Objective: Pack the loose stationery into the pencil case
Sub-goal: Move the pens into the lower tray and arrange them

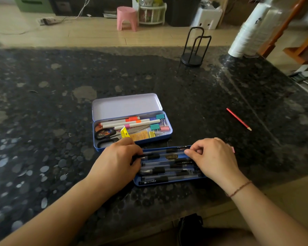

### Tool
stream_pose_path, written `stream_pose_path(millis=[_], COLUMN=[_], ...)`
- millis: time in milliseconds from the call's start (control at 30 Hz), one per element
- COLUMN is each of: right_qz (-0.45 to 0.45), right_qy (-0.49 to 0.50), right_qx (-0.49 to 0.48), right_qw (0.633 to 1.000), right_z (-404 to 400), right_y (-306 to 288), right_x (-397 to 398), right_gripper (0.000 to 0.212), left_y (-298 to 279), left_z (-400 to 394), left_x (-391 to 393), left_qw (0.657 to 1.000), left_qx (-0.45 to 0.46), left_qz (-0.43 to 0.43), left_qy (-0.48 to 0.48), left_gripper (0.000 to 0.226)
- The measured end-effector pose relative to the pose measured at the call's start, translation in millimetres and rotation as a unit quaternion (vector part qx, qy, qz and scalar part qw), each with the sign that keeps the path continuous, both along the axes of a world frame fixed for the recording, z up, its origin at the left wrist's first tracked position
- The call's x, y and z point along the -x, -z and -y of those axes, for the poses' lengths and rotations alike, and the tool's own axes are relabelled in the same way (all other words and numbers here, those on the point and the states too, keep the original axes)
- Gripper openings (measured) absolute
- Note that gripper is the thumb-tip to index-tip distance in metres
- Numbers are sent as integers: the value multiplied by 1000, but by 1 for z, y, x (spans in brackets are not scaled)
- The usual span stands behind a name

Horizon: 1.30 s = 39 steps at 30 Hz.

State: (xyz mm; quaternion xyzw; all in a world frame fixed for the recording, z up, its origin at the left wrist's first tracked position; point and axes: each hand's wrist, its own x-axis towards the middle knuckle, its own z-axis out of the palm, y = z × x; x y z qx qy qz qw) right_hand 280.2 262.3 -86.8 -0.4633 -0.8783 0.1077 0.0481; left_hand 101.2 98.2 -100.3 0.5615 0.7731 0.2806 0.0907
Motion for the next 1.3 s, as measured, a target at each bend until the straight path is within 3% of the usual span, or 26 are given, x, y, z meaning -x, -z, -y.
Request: stream_pose_path(millis=[733, 867, 1033, 1300], right_qz=[-44, -89, -68, -93], right_qy=[-26, -36, -105, -81], right_qx=[11, 14, 17, -5], right_qw=[999, 995, 992, 992], right_z=[-2, -8, -8, -2], right_y=[4, 3, 5, 6], right_x=[-6, -9, -8, -4], right_gripper=[12, 5, 18, 9], left_y=[1, 1, 1, 3], left_z=[-1, 0, -1, -1], left_x=[-3, -3, -2, -1], left_qw=[1000, 1000, 1000, 1000], left_qx=[1, 3, -1, -3], left_qz=[-12, -12, -15, -14], left_qy=[-14, -10, -12, -14], left_gripper=[18, 19, 16, 13])
